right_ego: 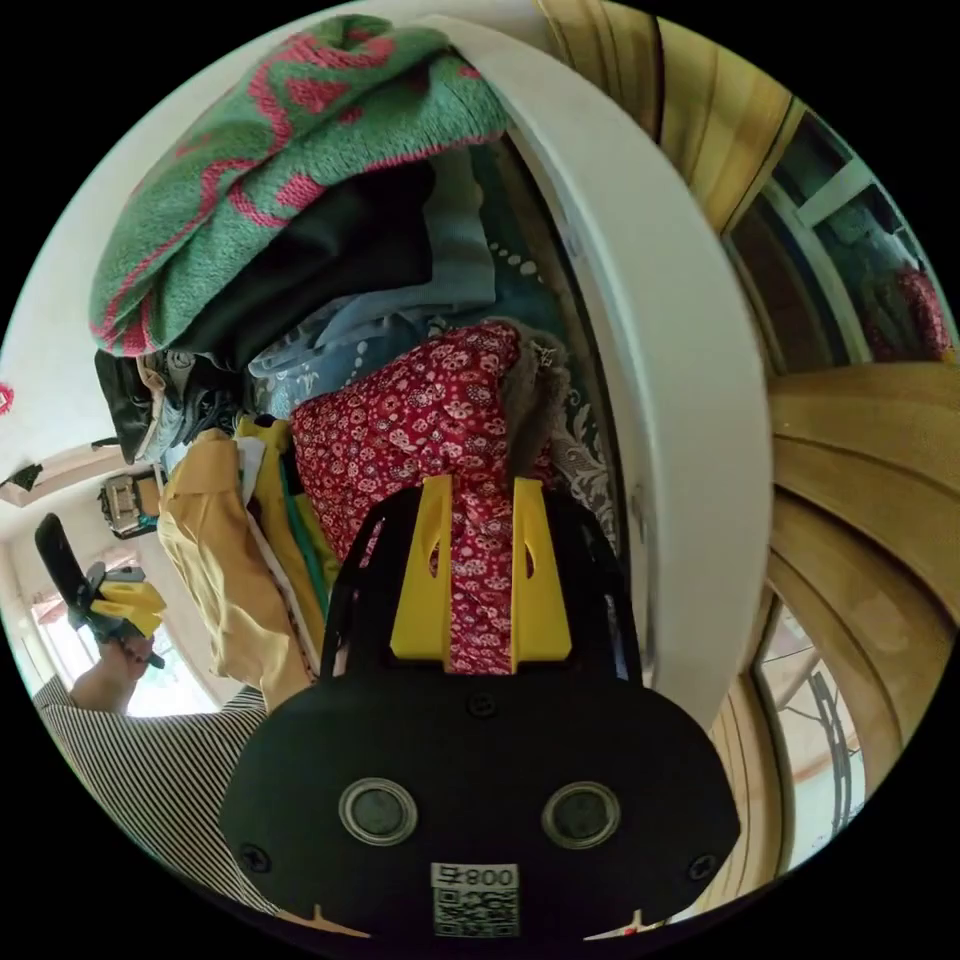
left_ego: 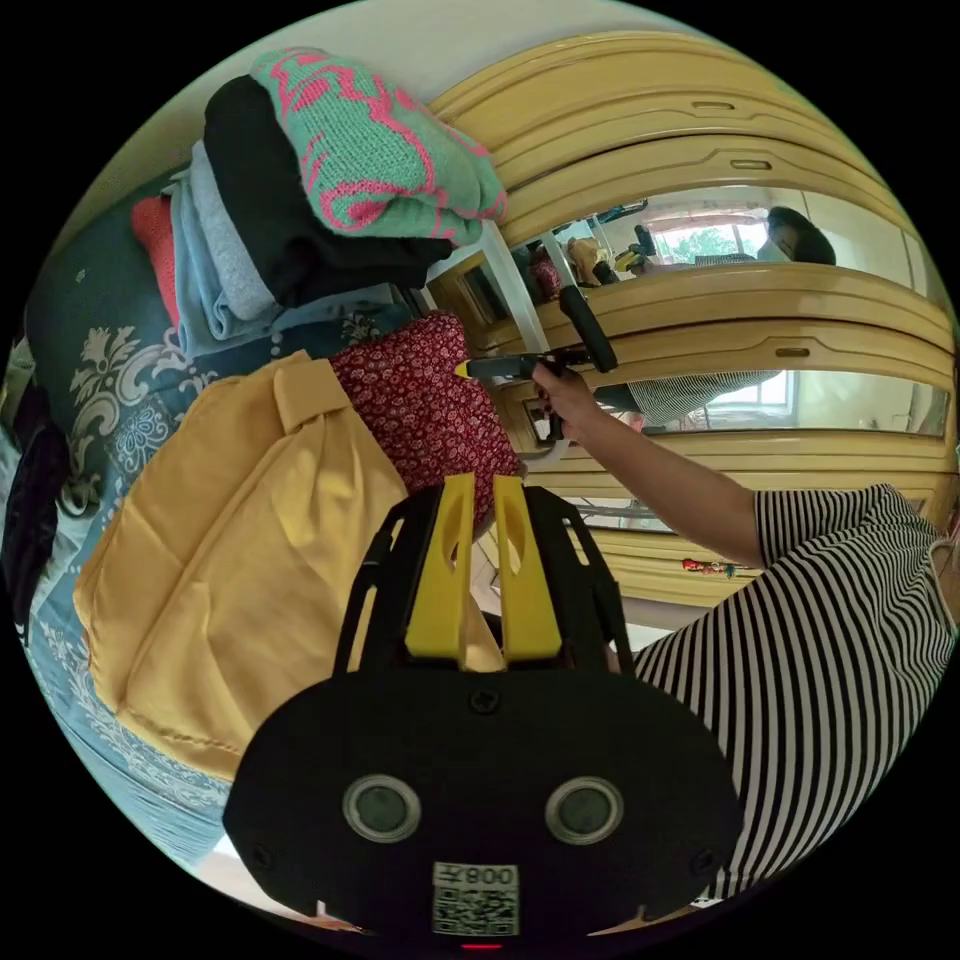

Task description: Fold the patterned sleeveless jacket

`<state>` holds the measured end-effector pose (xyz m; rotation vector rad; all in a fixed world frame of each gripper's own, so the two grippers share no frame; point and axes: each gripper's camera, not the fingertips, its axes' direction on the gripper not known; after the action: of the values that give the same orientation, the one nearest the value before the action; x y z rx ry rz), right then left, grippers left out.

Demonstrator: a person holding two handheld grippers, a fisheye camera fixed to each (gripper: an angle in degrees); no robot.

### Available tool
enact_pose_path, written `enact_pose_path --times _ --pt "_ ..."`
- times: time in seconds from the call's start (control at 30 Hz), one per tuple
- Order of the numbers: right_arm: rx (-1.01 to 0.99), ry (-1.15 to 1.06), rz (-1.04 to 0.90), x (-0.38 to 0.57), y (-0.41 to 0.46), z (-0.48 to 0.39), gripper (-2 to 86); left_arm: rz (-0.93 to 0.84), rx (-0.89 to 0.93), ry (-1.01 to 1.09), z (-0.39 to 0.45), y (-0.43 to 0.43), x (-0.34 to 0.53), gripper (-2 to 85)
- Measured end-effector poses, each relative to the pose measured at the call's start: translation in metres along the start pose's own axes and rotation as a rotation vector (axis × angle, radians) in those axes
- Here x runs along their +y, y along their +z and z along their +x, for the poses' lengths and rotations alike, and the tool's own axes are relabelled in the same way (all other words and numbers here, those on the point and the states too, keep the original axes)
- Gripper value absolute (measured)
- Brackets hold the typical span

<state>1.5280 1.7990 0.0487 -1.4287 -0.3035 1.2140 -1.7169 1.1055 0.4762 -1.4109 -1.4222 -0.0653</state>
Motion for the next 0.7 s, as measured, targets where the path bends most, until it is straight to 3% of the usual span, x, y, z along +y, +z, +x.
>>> enact_pose_path --times 0.27,0.43,0.7 --pt "-0.042 -0.098 -0.019 0.003 -0.05 -0.018 3.6 0.018 0.024 -0.019 0.028 -0.024 0.082 2.7" --pt "-0.301 -0.122 0.135 0.047 -0.144 -0.023 2.5 0.048 0.056 0.002 0.049 -0.05 0.134 2.6" --pt "-0.499 -0.111 0.448 0.146 -0.277 -0.051 2.0 0.158 0.149 0.094 0.092 -0.116 0.253 2.6"
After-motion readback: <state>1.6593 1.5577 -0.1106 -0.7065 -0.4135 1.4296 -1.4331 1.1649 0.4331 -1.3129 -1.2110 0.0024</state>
